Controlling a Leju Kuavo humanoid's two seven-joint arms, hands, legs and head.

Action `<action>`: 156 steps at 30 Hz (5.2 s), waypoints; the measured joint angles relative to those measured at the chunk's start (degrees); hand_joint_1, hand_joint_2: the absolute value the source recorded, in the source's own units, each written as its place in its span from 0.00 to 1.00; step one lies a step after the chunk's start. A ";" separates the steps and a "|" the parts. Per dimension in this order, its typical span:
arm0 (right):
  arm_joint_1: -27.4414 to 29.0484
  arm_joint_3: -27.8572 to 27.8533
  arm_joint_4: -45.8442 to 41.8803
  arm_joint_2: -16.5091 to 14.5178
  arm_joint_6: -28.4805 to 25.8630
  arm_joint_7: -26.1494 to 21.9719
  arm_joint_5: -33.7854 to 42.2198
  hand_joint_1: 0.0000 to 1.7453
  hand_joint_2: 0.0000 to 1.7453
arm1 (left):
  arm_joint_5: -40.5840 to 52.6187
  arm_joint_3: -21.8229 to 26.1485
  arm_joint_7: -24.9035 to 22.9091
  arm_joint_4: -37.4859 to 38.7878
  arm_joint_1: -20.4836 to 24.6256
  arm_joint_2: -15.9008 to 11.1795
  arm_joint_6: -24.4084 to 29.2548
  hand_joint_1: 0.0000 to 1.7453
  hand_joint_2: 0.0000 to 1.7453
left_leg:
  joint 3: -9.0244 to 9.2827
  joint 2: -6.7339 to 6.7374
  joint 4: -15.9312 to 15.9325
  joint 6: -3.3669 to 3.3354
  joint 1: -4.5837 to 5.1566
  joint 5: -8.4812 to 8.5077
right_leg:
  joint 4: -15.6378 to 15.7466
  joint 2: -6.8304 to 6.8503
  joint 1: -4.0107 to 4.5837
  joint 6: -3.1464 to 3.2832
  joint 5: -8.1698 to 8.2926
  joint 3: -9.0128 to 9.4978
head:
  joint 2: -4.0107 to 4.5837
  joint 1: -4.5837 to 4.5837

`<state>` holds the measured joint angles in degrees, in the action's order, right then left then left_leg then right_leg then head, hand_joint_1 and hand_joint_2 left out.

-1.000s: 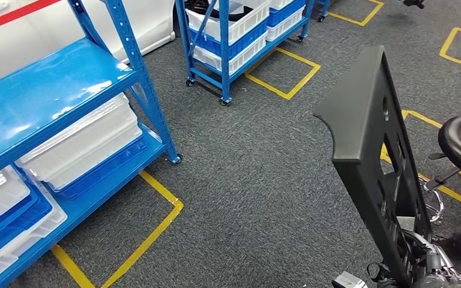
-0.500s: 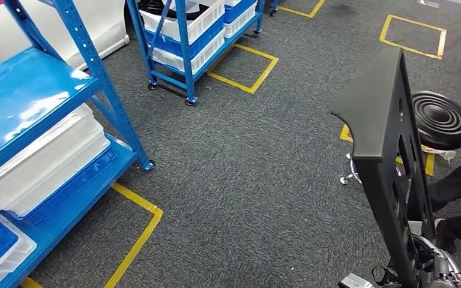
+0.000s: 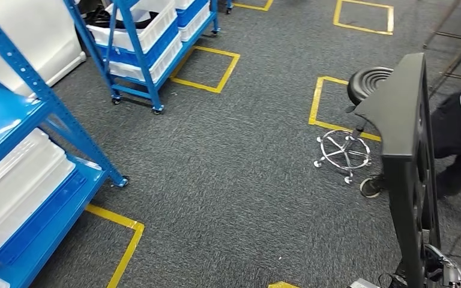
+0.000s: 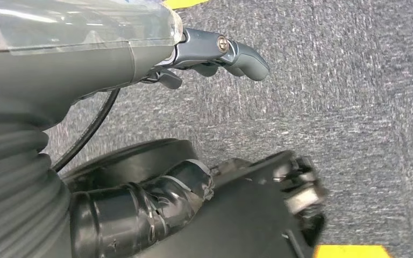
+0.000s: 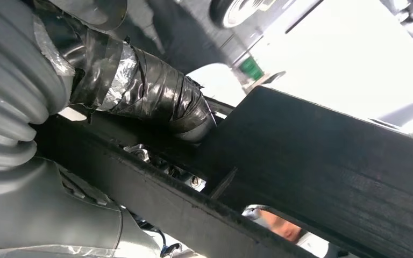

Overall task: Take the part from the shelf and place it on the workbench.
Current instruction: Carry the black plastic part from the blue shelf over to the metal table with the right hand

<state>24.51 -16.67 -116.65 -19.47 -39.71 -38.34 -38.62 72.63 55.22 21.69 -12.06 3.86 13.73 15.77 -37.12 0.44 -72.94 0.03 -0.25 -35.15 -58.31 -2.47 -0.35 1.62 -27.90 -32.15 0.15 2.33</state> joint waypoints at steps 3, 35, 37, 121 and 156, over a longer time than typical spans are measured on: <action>0.10 -0.15 0.00 0.00 0.00 0.00 0.06 1.00 1.00 | 0.05 0.09 0.01 0.00 0.05 0.01 0.00 0.00 1.00 | 4.12 -2.71 10.34 -0.30 -0.33 5.62 | -0.72 -2.25 -0.02 -0.44 -0.29 -0.19 | 0.00 0.02; 0.31 -0.42 -0.52 -0.29 0.00 -0.75 0.64 1.00 1.00 | 0.18 0.52 0.74 -0.01 0.08 0.20 -0.86 0.00 1.00 | 5.67 -3.90 13.63 -0.22 -0.71 6.33 | -0.64 -2.88 -0.04 -1.26 -0.64 0.08 | 0.00 0.07; 0.34 -0.43 -0.53 -0.30 -0.01 -0.74 0.65 1.00 1.00 | 0.16 0.54 0.76 0.00 0.19 0.16 -0.86 0.00 1.00 | 5.94 -3.73 14.27 -0.71 -0.59 6.22 | -0.70 -3.98 -0.22 -2.01 -0.51 -0.38 | 0.00 0.08; -0.45 -0.83 -0.74 -0.54 -0.02 -0.28 -0.39 1.00 1.00 | -0.05 1.01 3.08 0.02 0.37 0.27 -1.34 0.00 1.00 | 5.79 3.40 10.48 -0.46 -0.19 2.32 | 0.08 3.55 0.24 -1.32 0.61 -0.77 | 0.00 0.32; -0.40 -0.64 0.64 -0.66 -0.02 -0.83 -1.58 1.00 1.00 | -0.28 1.04 4.02 0.01 -0.03 0.17 -2.61 0.00 1.00 | 2.20 -1.00 4.87 -0.41 -0.47 2.73 | -0.23 -1.89 -0.10 -0.95 0.91 -0.65 | 0.00 0.32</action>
<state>24.11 -17.31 -116.01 -20.13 -39.74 -39.17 -40.19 72.35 56.26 25.70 -12.05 3.82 13.90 13.16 -34.92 -0.56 -68.08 -0.37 -0.72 -32.41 -58.54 -4.36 -0.45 0.67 -26.99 -32.80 0.15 2.64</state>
